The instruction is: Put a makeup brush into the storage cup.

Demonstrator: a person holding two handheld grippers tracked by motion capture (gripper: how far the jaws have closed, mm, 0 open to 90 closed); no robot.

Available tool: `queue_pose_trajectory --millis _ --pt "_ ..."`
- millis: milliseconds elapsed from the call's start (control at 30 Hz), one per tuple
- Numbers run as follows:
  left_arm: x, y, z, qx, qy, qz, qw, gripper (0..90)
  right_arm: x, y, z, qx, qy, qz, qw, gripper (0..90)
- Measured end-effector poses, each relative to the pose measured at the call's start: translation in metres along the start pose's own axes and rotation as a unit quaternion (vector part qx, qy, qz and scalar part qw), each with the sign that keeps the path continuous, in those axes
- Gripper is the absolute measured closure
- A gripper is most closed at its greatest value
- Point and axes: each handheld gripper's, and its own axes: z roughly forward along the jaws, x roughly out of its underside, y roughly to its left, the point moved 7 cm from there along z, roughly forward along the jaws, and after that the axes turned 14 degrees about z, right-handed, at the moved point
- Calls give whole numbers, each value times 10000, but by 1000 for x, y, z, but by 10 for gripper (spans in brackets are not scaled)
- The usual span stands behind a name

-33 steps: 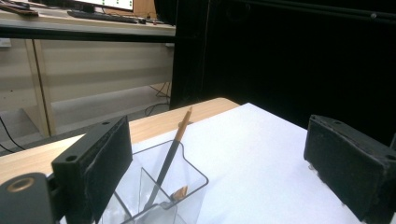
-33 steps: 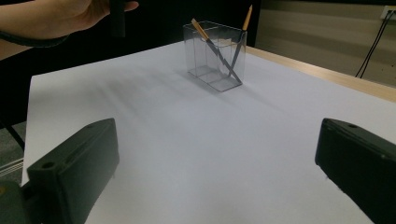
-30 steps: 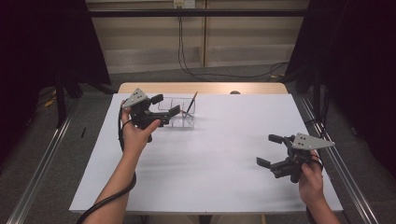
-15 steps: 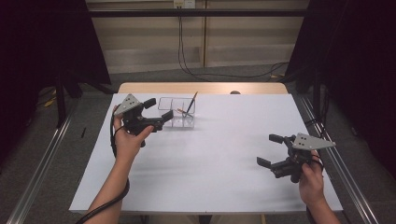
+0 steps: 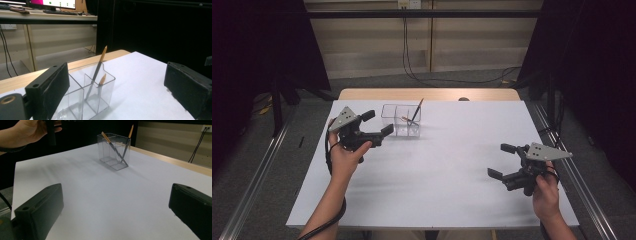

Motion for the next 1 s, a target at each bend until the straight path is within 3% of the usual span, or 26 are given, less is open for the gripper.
queue_pose_trajectory --millis 1000 --pt "15 -7 -29 -48 38 44 10000 51 1 -2 0 80 -13 45 10000 0"
